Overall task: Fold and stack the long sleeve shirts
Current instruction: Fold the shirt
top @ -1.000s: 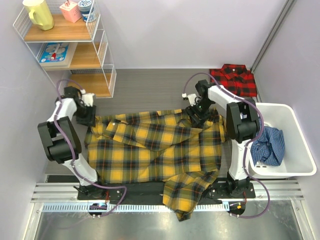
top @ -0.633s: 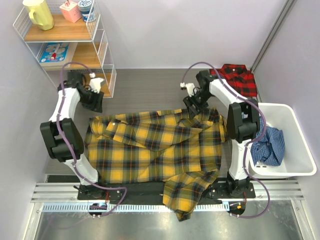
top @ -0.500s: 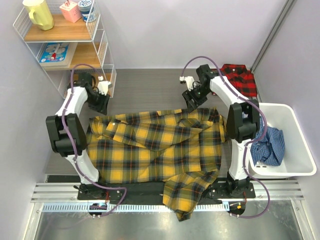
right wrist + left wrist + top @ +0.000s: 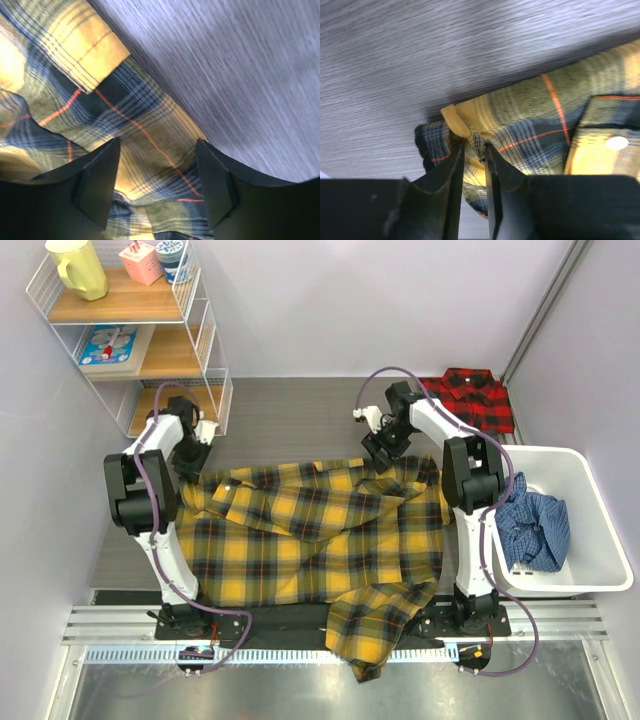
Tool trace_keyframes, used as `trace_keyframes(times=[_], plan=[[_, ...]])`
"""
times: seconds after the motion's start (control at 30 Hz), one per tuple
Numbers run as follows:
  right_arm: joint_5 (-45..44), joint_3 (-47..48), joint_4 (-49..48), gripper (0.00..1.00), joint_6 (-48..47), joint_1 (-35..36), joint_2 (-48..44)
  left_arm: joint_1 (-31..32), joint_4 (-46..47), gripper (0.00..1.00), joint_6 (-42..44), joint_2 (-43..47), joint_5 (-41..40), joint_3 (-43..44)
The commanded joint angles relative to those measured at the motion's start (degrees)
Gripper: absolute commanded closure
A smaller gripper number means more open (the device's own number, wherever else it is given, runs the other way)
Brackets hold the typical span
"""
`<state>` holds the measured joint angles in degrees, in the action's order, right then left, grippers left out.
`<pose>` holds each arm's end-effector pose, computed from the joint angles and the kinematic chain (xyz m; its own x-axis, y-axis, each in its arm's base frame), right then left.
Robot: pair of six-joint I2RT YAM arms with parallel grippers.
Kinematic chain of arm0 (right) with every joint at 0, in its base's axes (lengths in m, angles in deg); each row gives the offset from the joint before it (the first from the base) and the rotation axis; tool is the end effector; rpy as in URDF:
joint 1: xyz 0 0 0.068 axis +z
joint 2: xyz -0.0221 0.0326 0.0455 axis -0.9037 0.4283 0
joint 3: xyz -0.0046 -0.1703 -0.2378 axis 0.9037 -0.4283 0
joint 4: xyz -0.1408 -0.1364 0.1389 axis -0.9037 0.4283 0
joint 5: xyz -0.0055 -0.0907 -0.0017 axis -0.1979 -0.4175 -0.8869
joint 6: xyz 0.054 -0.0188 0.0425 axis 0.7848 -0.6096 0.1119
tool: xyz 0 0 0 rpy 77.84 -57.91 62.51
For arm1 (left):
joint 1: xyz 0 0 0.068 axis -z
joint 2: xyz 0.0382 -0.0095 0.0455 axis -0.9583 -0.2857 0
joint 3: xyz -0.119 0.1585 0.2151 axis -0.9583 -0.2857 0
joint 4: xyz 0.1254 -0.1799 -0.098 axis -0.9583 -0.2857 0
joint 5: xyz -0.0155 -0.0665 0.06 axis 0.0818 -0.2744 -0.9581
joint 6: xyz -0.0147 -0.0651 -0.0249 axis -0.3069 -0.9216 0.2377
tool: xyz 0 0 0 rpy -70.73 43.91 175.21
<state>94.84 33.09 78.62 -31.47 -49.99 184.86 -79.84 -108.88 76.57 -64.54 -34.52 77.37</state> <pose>0.4305 0.1322 0.1751 -0.5838 -0.7299 -0.3555 -0.8044 0.5794 0.1315 0.3810 0.0437 0.1942 -0.9453 0.2812 -0.1653 0.2711 0.9591 0.0810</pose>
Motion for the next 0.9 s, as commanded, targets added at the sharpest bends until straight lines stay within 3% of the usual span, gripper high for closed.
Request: trace_keyframes(times=[0.0,0.13,0.33,0.6,0.87], plan=[[-2.1,-2.2,-1.3,0.35,-4.4,0.4,-1.3,-1.2,1.1,0.78,-0.8,-0.8,-4.1,3.1],[-3.1,-4.1,-1.8,0.42,-5.6,0.3,-1.6,-2.2,1.0,0.84,-1.3,1.1,-3.1,3.8],[-1.0,-3.9,-1.0,0.43,-5.5,0.5,-3.0,-2.1,0.4,0.67,-4.1,4.0,5.7,7.0],[0.5,0.0,1.5,0.42,-5.5,0.3,-3.6,0.5,0.2,0.61,-6.2,-0.3,3.7,11.1],[-2.9,0.4,1.2,0.38,-6.5,-0.1,-2.5,0.8,-1.9,0.65,-3.7,-4.7,-2.9,11.6]])
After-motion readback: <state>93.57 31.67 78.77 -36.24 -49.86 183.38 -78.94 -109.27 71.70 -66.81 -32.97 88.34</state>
